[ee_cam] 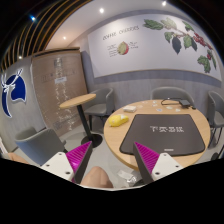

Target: Arrange mouse

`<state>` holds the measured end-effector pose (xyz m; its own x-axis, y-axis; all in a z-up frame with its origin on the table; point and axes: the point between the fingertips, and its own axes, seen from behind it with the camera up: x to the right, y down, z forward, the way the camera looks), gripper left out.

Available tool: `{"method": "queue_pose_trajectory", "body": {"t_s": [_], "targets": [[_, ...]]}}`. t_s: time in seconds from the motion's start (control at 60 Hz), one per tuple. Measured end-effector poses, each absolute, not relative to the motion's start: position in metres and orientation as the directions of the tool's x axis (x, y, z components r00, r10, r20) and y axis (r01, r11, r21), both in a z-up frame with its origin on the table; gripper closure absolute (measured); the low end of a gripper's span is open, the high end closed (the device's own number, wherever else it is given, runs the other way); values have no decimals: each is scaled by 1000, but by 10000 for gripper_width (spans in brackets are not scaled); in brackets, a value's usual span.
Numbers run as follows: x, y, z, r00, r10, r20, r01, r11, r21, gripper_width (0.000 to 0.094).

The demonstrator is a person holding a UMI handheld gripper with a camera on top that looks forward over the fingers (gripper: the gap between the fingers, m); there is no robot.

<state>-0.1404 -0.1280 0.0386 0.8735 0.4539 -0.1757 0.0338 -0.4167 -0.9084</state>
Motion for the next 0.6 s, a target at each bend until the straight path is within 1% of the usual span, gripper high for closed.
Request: {"method": "queue_pose_trajectory", "body": {"t_s": [0.15,0.2,0.317,0.35,0.467,0.483,0.5,0.6], "targets": [[-138,-131,31,877,453,-159,64,-439,-896,89],[-151,-118,20,880,449,-157,65,-440,-896,91],[-147,-111,17,881,443,-166,60,-453,-890,90],[-164,-104,16,886,432,-166,54,-453,-890,88],[-171,-82,9,897,417,-147,66,-456,-888,88],[-159,-79,8,895,423,-144,71,-453,-889,89],[-176,-72,7,900,414,-137,74,-453,-889,89],[-202,-50,13,908,401,-124,76,-449,-891,90]]}}
